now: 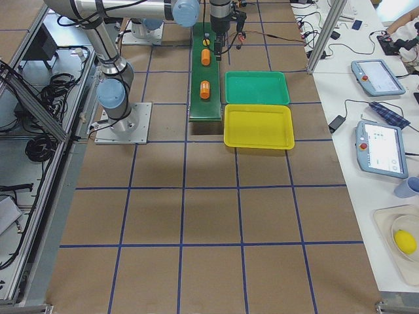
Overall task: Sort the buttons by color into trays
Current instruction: 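Grasp another yellow-capped button from the pile with the left gripper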
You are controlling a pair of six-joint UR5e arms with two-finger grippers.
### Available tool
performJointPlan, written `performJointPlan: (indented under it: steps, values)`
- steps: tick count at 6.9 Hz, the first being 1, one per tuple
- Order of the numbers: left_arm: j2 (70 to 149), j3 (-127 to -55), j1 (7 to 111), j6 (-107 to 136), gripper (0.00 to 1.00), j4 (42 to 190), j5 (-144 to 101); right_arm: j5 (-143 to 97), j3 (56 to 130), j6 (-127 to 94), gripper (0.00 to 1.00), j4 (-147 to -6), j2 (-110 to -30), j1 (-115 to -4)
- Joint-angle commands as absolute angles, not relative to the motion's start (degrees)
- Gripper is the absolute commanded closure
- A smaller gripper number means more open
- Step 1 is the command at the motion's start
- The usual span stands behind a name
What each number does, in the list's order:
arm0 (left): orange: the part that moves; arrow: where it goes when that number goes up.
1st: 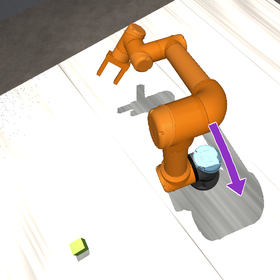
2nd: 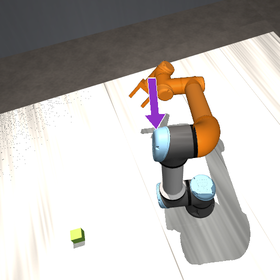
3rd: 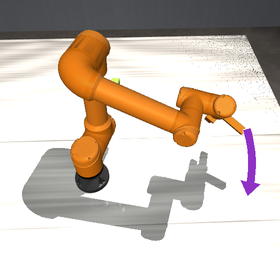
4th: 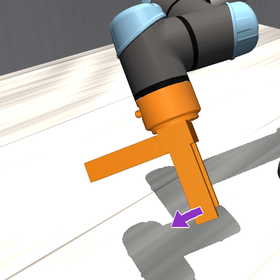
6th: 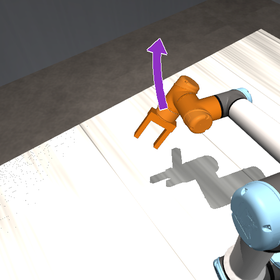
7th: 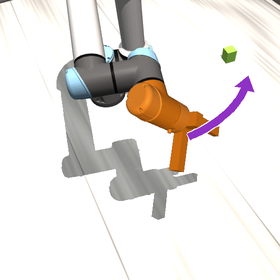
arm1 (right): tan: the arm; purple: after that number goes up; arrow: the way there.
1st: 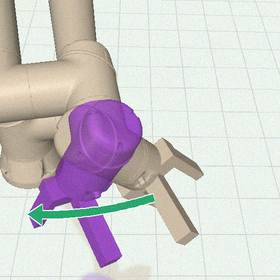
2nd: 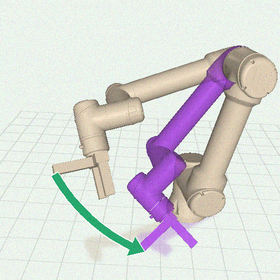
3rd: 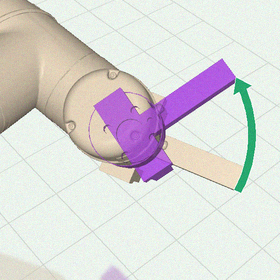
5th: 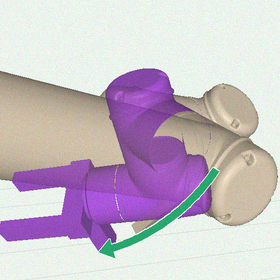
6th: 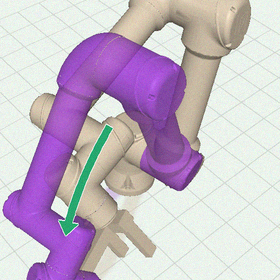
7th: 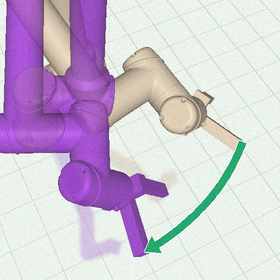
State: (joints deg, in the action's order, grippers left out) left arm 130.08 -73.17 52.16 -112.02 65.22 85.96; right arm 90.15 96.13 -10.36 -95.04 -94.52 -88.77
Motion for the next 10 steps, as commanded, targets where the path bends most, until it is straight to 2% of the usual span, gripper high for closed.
performJointPlan:
  steps: [1,4,5,6,8,10]
  values:
    - [133.0,-71.2,51.8,-112.1,0.0,66.7,86.0,90.3,96.6,-10.4,0.0,-95.0,-94.6,-88.8]
    - [134.8,-71.1,51.8,-112.1,0.02,66.4,86.0,90.3,98.2,-10.4,0.0,-95.5,-94.7,-88.8]
    - [135.2,-71.1,51.7,-112.1,0.07,66.4,86.0,90.3,98.1,-10.5,0.0,-95.5,-94.8,-88.7]
    - [135.3,-71.1,51.7,-113.5,0.27,66.4,85.8,90.3,98.1,-10.5,0.0,-95.5,-94.8,-88.8]
    - [135.6,-71.1,51.6,-117.8,0.72,66.3,85.4,90.2,98.3,-10.5,0.0,-95.5,-94.7,-88.8]
    - [135.4,-71.0,51.7,-117.9,1.0,66.4,85.4,90.2,98.3,-10.5,0.0,-95.8,-94.9,-88.8]
